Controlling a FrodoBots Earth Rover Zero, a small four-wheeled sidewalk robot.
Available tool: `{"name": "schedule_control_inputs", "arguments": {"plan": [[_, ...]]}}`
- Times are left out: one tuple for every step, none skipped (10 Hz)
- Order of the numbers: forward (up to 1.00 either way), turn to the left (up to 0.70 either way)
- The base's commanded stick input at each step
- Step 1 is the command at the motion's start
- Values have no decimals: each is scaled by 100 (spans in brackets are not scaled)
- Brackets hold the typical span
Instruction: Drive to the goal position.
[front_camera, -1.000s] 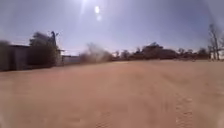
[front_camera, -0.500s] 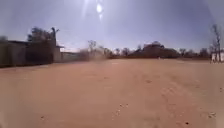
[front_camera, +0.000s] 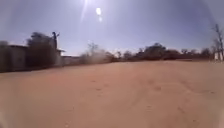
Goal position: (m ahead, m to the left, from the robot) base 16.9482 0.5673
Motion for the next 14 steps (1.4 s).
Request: {"name": "schedule_control_inputs", "arguments": {"plan": [[100,27],[100,27],[100,26],[100,14],[100,3],[100,0],[100,0],[100,0],[100,0],[100,0],[100,0],[100,0],[100,0],[100,0]]}}
